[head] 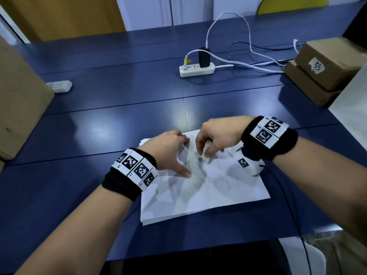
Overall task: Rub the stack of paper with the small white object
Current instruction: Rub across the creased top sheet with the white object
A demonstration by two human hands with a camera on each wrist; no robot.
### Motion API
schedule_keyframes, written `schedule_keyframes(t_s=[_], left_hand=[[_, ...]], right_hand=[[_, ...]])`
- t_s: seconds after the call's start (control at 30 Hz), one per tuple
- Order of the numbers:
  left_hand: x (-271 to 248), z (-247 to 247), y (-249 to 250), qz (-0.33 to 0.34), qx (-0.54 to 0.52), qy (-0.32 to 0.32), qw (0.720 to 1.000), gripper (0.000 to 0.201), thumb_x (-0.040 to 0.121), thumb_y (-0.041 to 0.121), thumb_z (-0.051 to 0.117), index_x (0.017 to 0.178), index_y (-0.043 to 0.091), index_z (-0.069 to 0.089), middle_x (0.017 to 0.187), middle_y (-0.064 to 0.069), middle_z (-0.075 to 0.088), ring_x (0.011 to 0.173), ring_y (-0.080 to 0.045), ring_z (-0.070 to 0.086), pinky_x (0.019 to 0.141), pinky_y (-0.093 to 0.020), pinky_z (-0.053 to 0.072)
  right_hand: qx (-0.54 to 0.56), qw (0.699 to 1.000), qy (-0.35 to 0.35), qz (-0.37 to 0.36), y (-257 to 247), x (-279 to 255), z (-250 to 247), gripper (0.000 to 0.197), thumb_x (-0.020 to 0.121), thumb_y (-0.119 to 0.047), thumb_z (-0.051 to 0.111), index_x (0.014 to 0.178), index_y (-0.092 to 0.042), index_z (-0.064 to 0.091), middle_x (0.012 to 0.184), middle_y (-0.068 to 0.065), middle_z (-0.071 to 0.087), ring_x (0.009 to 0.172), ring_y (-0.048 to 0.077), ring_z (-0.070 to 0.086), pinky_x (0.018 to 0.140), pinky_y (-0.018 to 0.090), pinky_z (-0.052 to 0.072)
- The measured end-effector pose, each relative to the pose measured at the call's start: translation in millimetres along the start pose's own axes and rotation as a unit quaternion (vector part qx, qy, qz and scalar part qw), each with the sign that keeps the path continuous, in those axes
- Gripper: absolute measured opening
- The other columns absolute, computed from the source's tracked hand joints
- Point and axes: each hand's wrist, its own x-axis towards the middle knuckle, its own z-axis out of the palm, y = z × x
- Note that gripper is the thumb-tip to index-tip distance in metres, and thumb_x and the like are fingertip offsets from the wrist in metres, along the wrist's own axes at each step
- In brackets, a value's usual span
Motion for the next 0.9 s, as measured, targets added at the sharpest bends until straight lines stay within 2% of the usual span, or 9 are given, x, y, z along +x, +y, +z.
schedule_keyframes(t_s=[0.17, 0.33, 0.4, 0.5, 0.57, 0.7, 0.77, 0.83, 0.9], left_hand=[[-3, -1, 1, -0.004, -0.002, -0.003, 1.000, 0.086, 0.055, 0.065, 0.084, 0.128, 0.032, 0.053, 0.119, 0.012, 0.046, 0.113, -0.011, 0.050, 0.069, -0.030, 0.036], [-2, 0, 1, -0.003, -0.001, 0.001, 1.000, 0.097, 0.054, 0.065, 0.085, 0.136, 0.026, 0.050, 0.125, 0.008, 0.047, 0.117, -0.014, 0.050, 0.074, -0.028, 0.039], [-1, -1, 2, -0.001, -0.003, 0.001, 1.000, 0.095, 0.054, 0.066, 0.085, 0.134, 0.026, 0.052, 0.122, 0.009, 0.048, 0.114, -0.014, 0.051, 0.073, -0.028, 0.041], [-2, -2, 2, 0.002, -0.002, -0.003, 1.000, 0.087, 0.055, 0.065, 0.085, 0.128, 0.029, 0.055, 0.118, 0.009, 0.047, 0.112, -0.013, 0.051, 0.072, -0.028, 0.037], [-3, -2, 1, -0.002, -0.001, -0.002, 1.000, 0.086, 0.055, 0.064, 0.085, 0.128, 0.030, 0.054, 0.120, 0.010, 0.047, 0.114, -0.013, 0.051, 0.070, -0.029, 0.037], [-1, -2, 2, -0.002, 0.003, -0.002, 1.000, 0.096, 0.055, 0.064, 0.085, 0.136, 0.025, 0.050, 0.125, 0.008, 0.047, 0.117, -0.014, 0.050, 0.072, -0.028, 0.037], [-1, -3, 2, -0.001, -0.001, -0.004, 1.000, 0.093, 0.054, 0.065, 0.085, 0.131, 0.026, 0.054, 0.121, 0.008, 0.047, 0.114, -0.014, 0.051, 0.078, -0.029, 0.045], [-1, -2, 1, -0.002, -0.001, -0.007, 1.000, 0.087, 0.052, 0.066, 0.085, 0.126, 0.030, 0.056, 0.117, 0.010, 0.047, 0.110, -0.013, 0.052, 0.083, -0.035, 0.050], [-2, -2, 1, -0.005, 0.001, -0.006, 1.000, 0.086, 0.053, 0.066, 0.085, 0.126, 0.032, 0.055, 0.118, 0.011, 0.046, 0.111, -0.013, 0.051, 0.076, -0.034, 0.048]], right_hand=[[-0.020, 0.983, 0.176, 0.055, 20, 12, -17, 0.019, 0.080, -0.030, 0.076, 0.096, -0.021, 0.074, 0.091, -0.002, 0.070, 0.093, 0.022, 0.064, 0.080, 0.033, 0.051], [0.005, 1.000, 0.000, 0.009, 3, -1, -3, 0.016, 0.077, -0.030, 0.078, 0.092, -0.026, 0.075, 0.058, -0.015, 0.064, 0.054, 0.012, 0.059, 0.063, 0.031, 0.054], [-0.015, 0.999, 0.051, 0.011, 6, 6, -6, 0.017, 0.078, -0.029, 0.078, 0.094, -0.026, 0.075, 0.059, -0.015, 0.062, 0.060, 0.012, 0.060, 0.068, 0.031, 0.053], [-0.027, 0.983, 0.172, 0.050, 20, 13, -17, 0.018, 0.080, -0.031, 0.075, 0.096, -0.025, 0.074, 0.085, -0.006, 0.066, 0.090, 0.021, 0.063, 0.079, 0.032, 0.050], [-0.012, 0.987, 0.154, 0.044, 21, 10, -16, 0.016, 0.079, -0.030, 0.076, 0.094, -0.025, 0.074, 0.085, -0.004, 0.070, 0.088, 0.020, 0.065, 0.076, 0.031, 0.051], [-0.005, 1.000, 0.004, 0.002, 3, 1, -5, 0.016, 0.077, -0.030, 0.079, 0.092, -0.027, 0.075, 0.060, -0.014, 0.067, 0.054, 0.011, 0.061, 0.063, 0.031, 0.054], [-0.021, 0.998, 0.060, 0.011, 8, 8, -10, 0.018, 0.078, -0.033, 0.079, 0.095, -0.027, 0.075, 0.061, -0.014, 0.064, 0.063, 0.010, 0.061, 0.067, 0.030, 0.053], [-0.034, 0.987, 0.150, 0.039, 18, 14, -17, 0.018, 0.080, -0.033, 0.076, 0.097, -0.025, 0.075, 0.079, -0.012, 0.064, 0.085, 0.015, 0.061, 0.078, 0.031, 0.050], [-0.029, 0.984, 0.172, 0.042, 23, 15, -17, 0.017, 0.080, -0.031, 0.074, 0.096, -0.025, 0.075, 0.088, -0.006, 0.068, 0.090, 0.019, 0.061, 0.081, 0.033, 0.051]])
